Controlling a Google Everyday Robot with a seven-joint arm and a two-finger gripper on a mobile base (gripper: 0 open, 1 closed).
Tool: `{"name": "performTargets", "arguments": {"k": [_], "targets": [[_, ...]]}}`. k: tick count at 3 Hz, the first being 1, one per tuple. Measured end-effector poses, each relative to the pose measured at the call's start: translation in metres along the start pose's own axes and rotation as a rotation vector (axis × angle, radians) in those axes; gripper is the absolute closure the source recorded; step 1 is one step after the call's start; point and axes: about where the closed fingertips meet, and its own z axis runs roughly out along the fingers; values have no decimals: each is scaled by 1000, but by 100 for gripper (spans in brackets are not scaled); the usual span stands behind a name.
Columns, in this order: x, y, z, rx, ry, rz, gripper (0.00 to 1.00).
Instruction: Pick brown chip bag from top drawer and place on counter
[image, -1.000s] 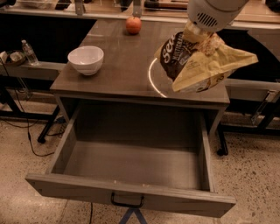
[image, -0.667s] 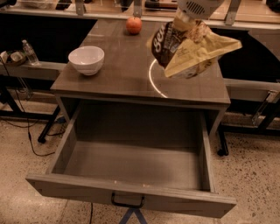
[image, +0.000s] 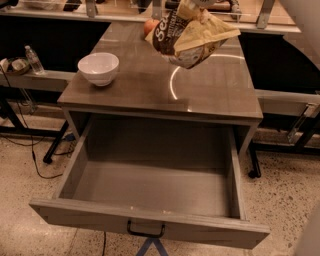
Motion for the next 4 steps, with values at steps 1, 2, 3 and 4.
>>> {"name": "performTargets", "arguments": {"k": [1,2,3,4], "targets": [[9,-20,44,-27,-52,8,100],[25,-32,70,-53,-72,52,100],[51,-35,82,-67,-107,85,81],[55,-33,88,-76,-109,90,50]]}}
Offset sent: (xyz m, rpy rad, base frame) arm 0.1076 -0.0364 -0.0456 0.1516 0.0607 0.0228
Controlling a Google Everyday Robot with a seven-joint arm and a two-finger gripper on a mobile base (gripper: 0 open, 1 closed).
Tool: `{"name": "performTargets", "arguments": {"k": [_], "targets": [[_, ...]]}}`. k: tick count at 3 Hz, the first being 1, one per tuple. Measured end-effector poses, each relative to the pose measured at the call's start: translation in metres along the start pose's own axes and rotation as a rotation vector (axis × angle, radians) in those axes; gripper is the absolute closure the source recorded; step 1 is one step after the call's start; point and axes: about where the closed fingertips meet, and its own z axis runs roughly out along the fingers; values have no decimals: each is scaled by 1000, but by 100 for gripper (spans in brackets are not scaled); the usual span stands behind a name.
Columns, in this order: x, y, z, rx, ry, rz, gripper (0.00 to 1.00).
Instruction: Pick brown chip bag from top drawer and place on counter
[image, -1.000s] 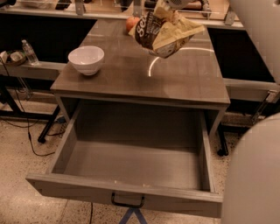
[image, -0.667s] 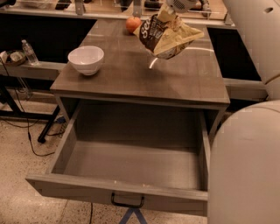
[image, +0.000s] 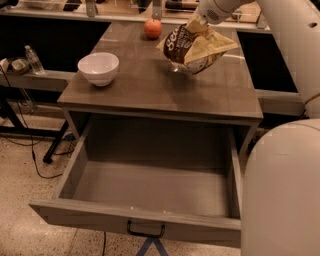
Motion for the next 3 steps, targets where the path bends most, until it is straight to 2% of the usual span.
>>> {"name": "performTargets", "arguments": {"k": [1,2,3], "targets": [[1,2,4,-6,1,0,19],[1,2,4,-8,-9,13,0],[3,-10,-14,7,-69,84,0]]}}
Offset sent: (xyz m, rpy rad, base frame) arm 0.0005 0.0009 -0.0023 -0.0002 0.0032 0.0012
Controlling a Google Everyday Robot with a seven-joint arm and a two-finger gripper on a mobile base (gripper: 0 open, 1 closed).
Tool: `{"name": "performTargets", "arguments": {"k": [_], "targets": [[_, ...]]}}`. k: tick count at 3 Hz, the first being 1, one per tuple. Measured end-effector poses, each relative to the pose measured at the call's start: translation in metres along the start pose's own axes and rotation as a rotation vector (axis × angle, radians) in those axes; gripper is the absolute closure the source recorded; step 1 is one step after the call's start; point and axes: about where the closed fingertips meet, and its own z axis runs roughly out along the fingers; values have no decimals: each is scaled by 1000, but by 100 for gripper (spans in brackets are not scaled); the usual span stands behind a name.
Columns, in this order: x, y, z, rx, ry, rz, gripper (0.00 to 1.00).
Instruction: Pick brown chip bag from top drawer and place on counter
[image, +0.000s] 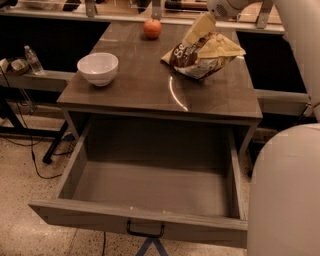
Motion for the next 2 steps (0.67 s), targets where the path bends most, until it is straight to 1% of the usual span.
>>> {"name": "performTargets", "arguments": {"k": [1,2], "targets": [[6,-30,-50,79,-146,111,0],[23,-72,-135,247,-297,176,0]]}}
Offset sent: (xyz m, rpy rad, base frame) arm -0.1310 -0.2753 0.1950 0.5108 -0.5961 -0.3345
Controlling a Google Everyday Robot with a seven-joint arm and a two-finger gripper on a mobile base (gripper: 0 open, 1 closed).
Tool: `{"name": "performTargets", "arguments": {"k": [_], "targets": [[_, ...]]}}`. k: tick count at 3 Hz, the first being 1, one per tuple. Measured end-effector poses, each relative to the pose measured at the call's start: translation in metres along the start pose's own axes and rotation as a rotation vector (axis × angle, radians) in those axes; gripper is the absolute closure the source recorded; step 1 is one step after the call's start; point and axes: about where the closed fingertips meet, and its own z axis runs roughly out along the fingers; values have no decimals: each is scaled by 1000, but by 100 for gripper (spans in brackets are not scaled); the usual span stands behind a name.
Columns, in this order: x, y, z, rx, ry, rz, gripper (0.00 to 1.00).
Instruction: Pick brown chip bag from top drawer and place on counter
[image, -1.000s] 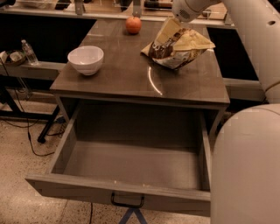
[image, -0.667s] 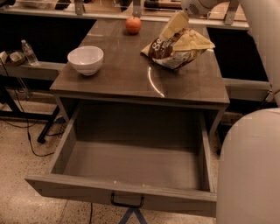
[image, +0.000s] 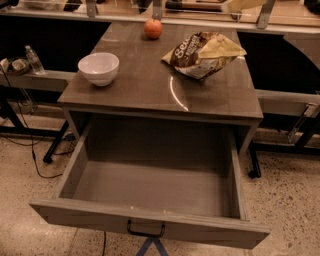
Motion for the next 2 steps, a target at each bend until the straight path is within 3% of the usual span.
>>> {"name": "performTargets", "arguments": {"k": [1,2], "targets": [[-16,-69,-114,248,-158,-5,0],[-7,-74,-120,262,-140,1,0]]}}
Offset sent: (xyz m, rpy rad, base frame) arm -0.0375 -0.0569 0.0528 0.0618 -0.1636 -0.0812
